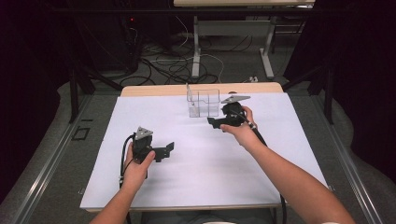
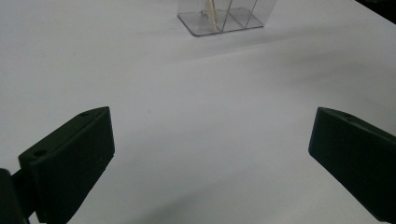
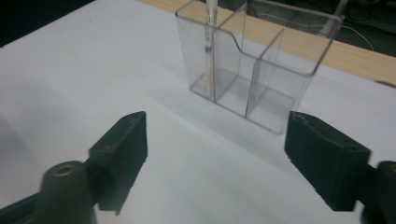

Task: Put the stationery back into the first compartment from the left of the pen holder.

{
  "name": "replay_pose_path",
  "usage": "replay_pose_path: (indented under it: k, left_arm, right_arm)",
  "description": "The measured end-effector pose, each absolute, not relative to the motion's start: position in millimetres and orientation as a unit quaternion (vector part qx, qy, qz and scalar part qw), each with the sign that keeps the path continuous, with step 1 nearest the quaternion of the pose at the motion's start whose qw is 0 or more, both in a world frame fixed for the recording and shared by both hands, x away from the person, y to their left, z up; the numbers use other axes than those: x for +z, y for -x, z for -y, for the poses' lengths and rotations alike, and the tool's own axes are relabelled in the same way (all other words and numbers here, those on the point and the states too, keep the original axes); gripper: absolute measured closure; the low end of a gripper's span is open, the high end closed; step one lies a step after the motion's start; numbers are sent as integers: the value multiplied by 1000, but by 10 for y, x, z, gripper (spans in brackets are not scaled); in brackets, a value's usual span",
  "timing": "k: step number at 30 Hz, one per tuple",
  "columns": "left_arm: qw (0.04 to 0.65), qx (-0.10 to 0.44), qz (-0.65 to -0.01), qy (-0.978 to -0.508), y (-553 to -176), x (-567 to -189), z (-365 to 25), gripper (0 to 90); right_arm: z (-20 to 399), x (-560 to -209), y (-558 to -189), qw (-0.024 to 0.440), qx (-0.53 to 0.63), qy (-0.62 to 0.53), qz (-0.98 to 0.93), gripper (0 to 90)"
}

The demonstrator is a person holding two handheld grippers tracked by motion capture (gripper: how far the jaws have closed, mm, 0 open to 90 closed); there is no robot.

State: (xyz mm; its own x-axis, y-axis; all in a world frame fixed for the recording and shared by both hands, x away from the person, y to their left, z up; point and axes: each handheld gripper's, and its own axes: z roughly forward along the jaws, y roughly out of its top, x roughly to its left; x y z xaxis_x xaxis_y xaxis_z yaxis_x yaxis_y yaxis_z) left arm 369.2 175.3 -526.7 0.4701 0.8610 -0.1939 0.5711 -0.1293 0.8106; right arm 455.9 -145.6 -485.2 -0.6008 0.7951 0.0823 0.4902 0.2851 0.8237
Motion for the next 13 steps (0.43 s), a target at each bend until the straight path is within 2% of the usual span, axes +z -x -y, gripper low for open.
replay_pose_path:
  k: [7, 11, 13]
  left_arm:
    - [447, 164, -486, -733, -3692, -5264, -1747, 2]
    - [446, 165, -482, -736, -3691, -5260, -1745, 2]
    - [442, 165, -480, -740, -3691, -5262, -1748, 2]
  right_arm:
    - [1725, -4996, -4259, 188, 435, -415, -777, 126]
    - [1888, -5092, -4116, 191, 443, -429, -764, 9]
    - [1956, -5123, -4050, 196, 444, -433, -760, 0]
